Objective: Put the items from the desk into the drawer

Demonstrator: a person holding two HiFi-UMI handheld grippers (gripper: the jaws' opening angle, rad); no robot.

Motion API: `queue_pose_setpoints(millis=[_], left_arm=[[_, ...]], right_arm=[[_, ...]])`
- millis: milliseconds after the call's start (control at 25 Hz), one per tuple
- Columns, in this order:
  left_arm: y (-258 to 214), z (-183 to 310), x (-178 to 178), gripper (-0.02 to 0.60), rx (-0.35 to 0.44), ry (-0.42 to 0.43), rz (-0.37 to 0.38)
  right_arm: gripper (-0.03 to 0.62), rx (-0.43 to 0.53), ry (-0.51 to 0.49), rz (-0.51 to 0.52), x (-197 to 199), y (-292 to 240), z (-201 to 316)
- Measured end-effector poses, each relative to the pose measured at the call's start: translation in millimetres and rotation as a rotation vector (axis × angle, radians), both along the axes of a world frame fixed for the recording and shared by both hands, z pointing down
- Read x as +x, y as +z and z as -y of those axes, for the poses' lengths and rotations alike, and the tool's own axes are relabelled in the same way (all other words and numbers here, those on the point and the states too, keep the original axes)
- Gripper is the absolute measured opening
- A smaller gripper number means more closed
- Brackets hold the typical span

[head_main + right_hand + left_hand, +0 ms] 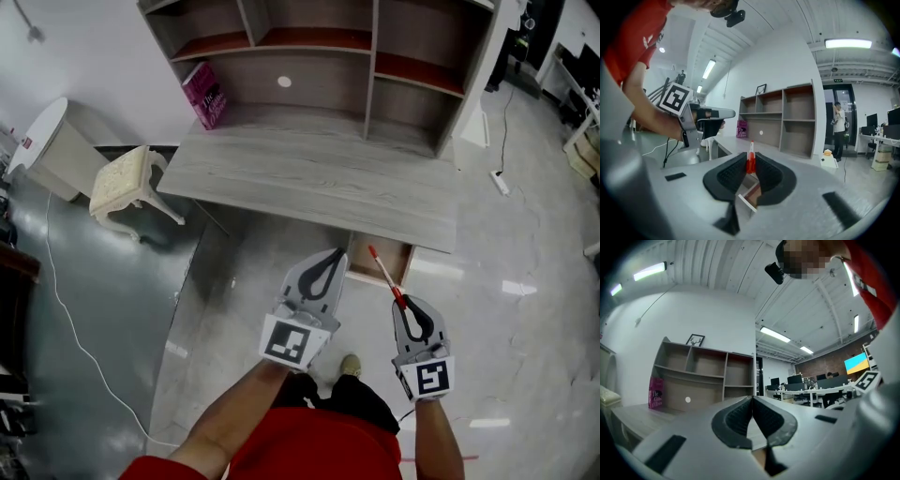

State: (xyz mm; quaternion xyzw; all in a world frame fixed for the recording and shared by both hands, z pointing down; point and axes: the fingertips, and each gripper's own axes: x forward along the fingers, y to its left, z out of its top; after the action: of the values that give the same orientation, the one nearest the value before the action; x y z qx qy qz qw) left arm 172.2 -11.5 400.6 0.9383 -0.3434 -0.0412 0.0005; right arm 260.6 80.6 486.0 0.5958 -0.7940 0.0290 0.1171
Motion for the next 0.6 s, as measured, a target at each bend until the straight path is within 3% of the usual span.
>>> queue_pose_setpoints(millis=[280, 600], left_arm=[[47.4, 3.5, 34.3, 0.008, -0.027, -0.057, 0.062], [61.0, 9.5, 47.5, 0.008, -0.047, -0.099, 0.092]], right_arm=[[0.058, -0.084, -0.020, -0.032, 42.0, 88.4, 25.1], [0.060, -0.219, -0.055, -0.058, 66.3, 172.7, 64.5]])
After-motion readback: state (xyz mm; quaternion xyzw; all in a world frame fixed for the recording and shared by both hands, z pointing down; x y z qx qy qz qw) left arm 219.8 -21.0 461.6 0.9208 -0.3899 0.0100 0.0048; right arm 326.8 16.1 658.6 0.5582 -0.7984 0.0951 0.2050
